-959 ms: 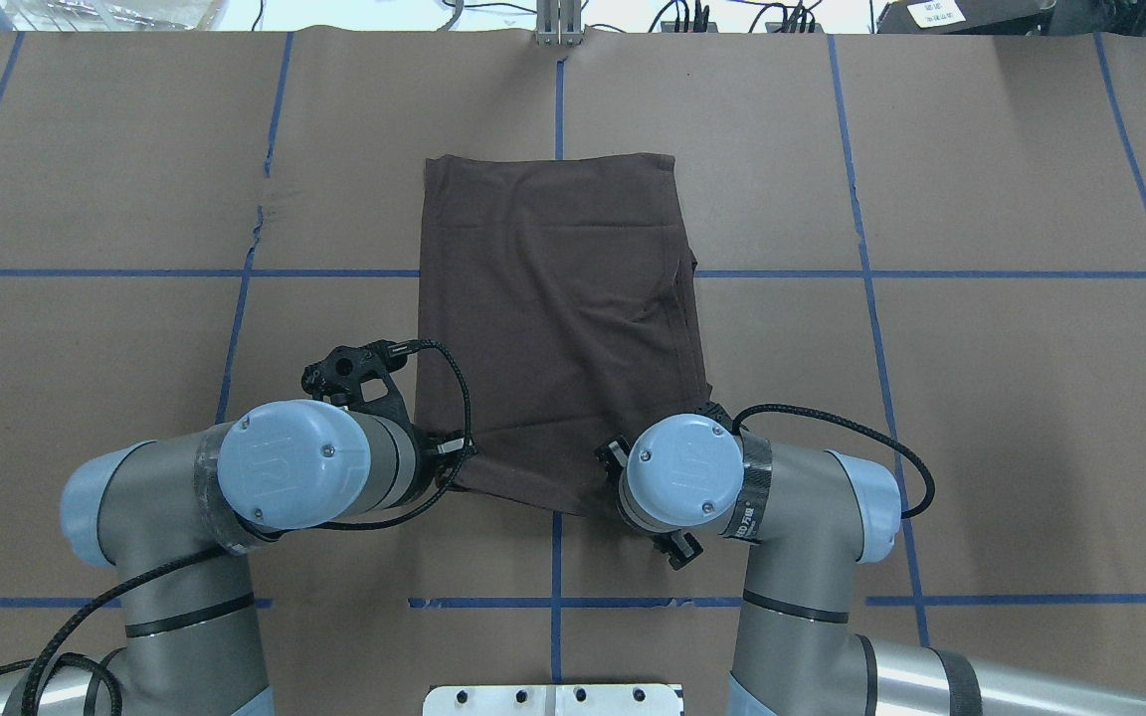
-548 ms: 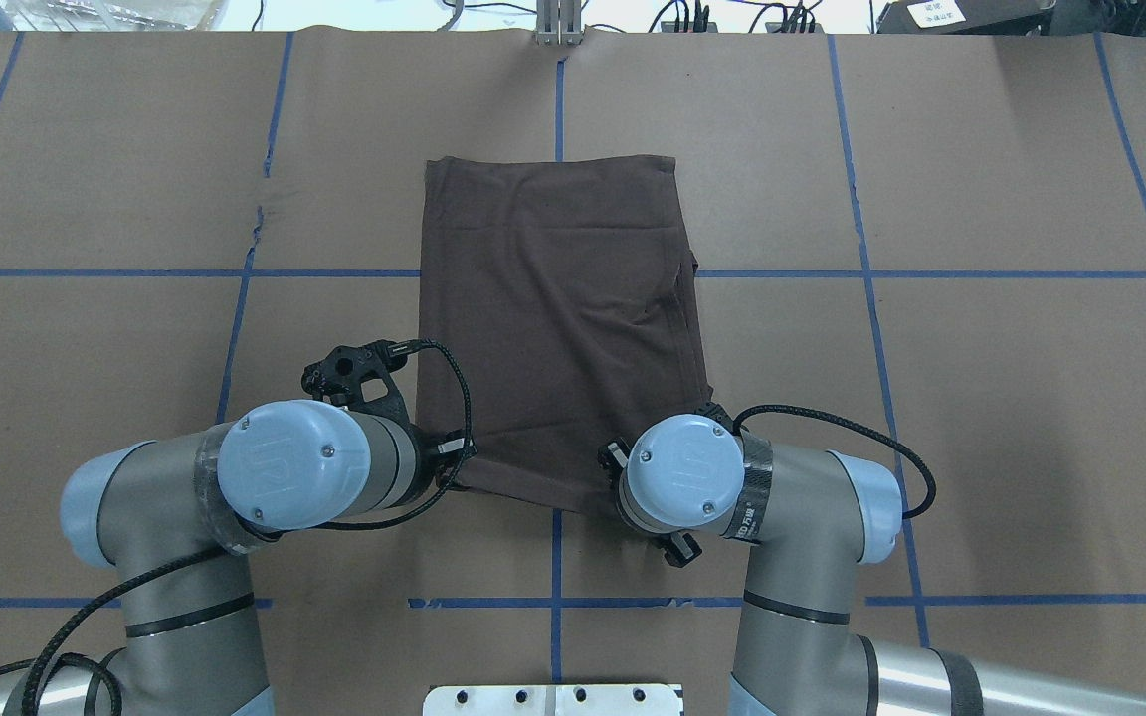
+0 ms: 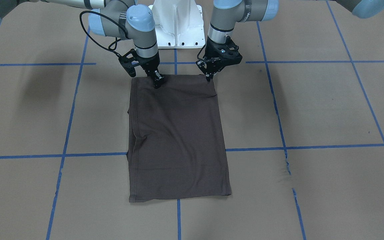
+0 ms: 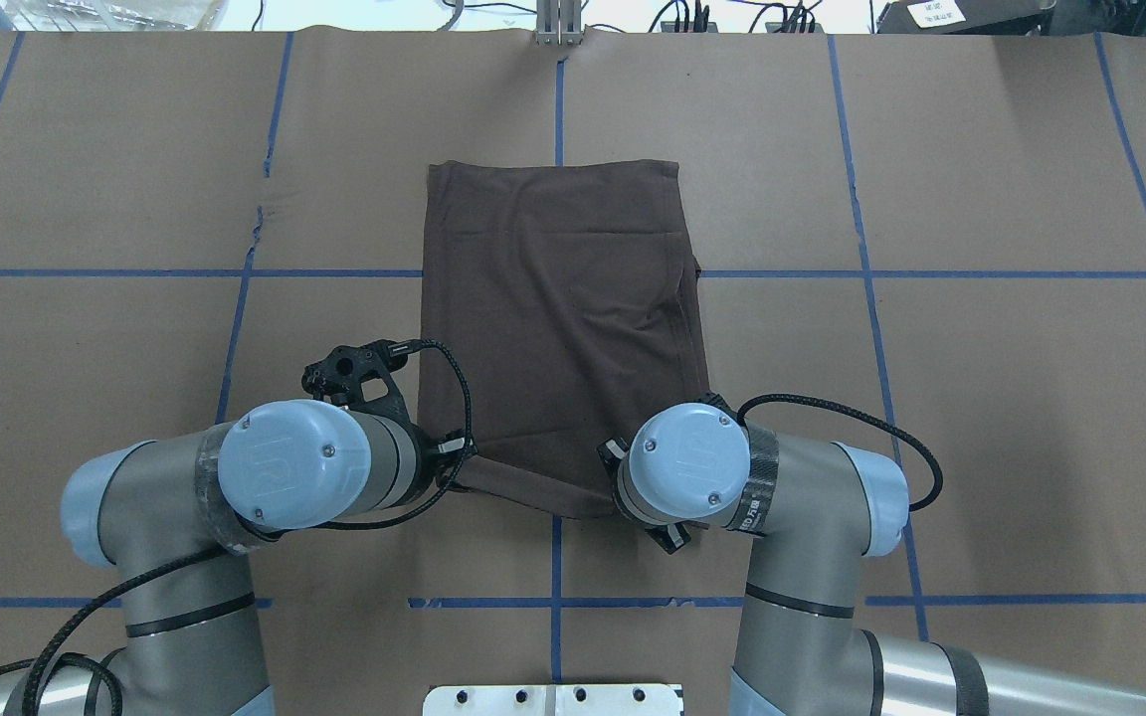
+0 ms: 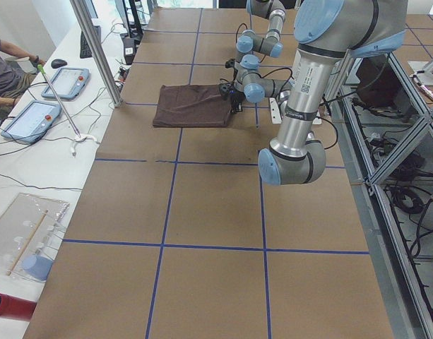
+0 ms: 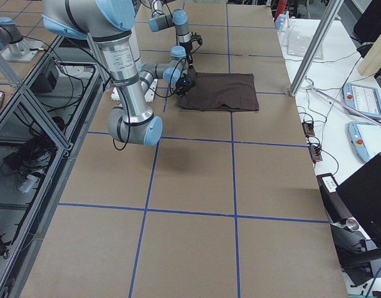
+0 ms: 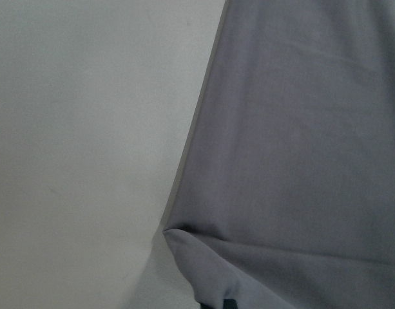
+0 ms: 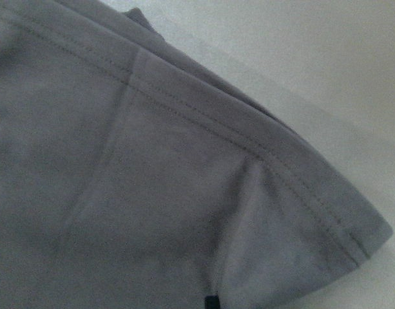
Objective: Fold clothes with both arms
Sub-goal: 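Grasp the shirt's near corners with both grippers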
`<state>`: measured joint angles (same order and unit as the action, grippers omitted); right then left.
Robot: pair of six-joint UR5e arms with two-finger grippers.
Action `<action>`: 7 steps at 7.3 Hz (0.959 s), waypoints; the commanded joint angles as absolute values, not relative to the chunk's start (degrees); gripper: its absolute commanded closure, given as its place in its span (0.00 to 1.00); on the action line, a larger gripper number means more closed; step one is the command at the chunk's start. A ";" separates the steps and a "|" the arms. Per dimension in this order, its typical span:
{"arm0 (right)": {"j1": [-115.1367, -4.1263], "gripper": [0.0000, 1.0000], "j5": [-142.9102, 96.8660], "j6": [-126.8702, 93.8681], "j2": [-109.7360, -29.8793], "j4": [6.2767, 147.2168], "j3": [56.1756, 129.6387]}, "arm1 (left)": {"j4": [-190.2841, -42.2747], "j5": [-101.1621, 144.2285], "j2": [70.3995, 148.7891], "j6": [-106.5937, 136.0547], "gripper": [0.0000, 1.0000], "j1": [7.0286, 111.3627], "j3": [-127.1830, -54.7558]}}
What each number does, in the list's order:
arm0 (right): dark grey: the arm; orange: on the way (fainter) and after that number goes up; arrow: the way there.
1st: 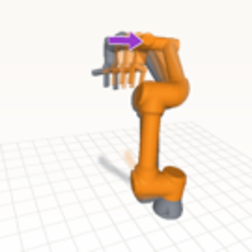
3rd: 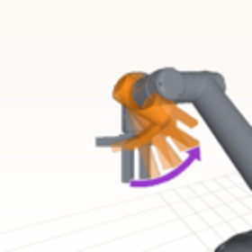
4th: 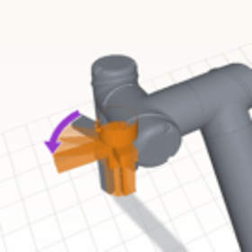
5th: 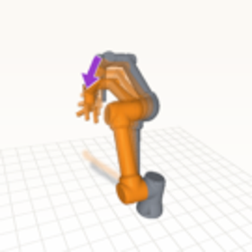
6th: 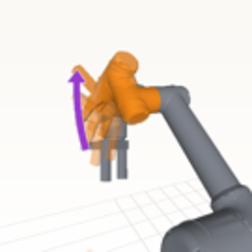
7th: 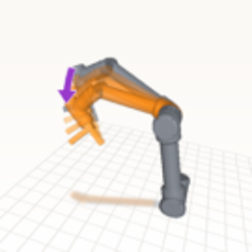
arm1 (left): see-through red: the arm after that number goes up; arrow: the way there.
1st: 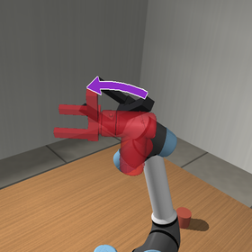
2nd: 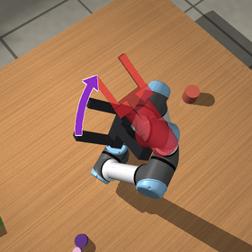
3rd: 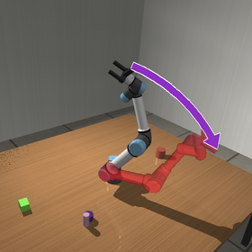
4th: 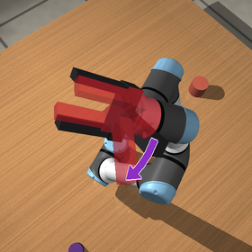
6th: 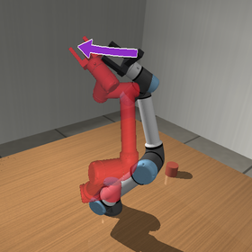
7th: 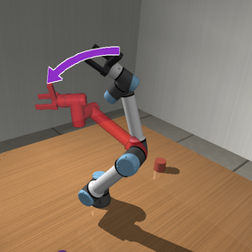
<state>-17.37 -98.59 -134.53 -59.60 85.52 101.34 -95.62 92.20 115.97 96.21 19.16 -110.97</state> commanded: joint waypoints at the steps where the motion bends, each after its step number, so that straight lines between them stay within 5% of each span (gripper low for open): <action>1: -17.66 1.00 -98.44 -134.56 -59.59 85.52 101.95 | -95.62 92.28 116.01 96.24 1.00 19.16 -111.01; 7: -15.31 1.00 -98.96 -134.56 -65.63 85.52 115.01 | -93.79 94.66 110.50 96.85 1.00 14.80 -122.39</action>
<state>-17.02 -98.80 -134.56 -63.34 85.56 110.71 -94.63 94.40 113.20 96.42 17.61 -117.94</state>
